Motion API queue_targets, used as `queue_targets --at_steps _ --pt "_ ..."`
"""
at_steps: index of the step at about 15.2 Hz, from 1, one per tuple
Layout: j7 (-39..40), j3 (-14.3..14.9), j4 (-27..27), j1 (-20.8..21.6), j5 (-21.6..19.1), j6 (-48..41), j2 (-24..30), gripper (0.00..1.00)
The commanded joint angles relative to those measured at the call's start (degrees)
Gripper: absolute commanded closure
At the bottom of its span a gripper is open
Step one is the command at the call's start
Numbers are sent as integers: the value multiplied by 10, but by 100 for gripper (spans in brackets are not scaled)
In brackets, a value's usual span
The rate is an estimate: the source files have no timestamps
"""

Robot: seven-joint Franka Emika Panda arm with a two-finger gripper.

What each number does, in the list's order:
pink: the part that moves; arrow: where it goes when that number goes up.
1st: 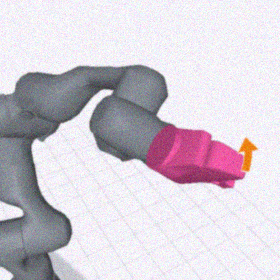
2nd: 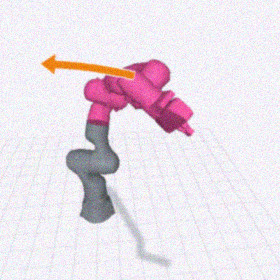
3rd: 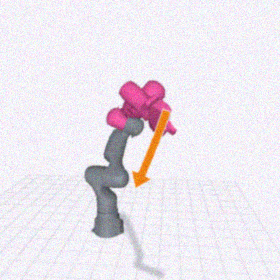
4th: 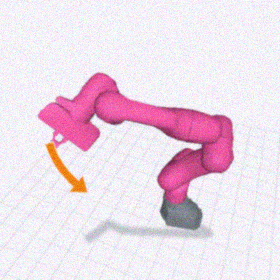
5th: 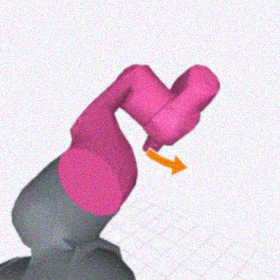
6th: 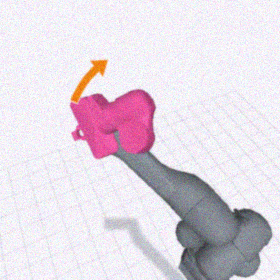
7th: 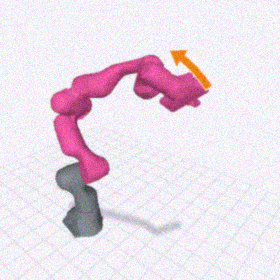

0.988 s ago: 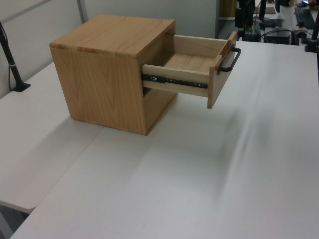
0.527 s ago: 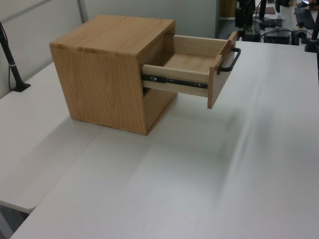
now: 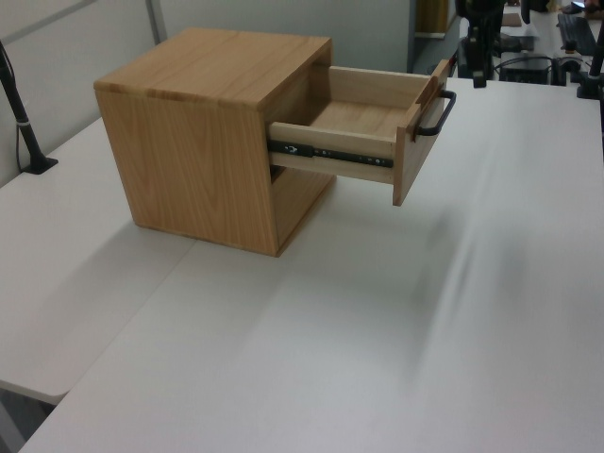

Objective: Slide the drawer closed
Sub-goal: 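Lower the gripper down to the black handle of the open drawer, then push the drawer front with the gripper into the wooden cabinet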

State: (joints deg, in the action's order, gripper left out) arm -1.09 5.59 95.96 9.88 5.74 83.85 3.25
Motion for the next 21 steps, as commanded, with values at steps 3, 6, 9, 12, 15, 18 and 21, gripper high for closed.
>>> queue_targets --at_steps 3,6,9,12,15,18,21 --pt "1 -27 34 9 -42 11 3 86" --pt "-13 -40 32 15 -58 60 -14 91" --pt "-50 -41 26 22 -58 111 -34 91" --pt "-56 -40 9 21 -59 160 -46 91" --pt "-57 -39 4 18 -57 230 -57 91" --pt "-59 -37 2 13 -50 315 -75 91" --pt "-59 -37 -46 10 -43 340 -122 91"
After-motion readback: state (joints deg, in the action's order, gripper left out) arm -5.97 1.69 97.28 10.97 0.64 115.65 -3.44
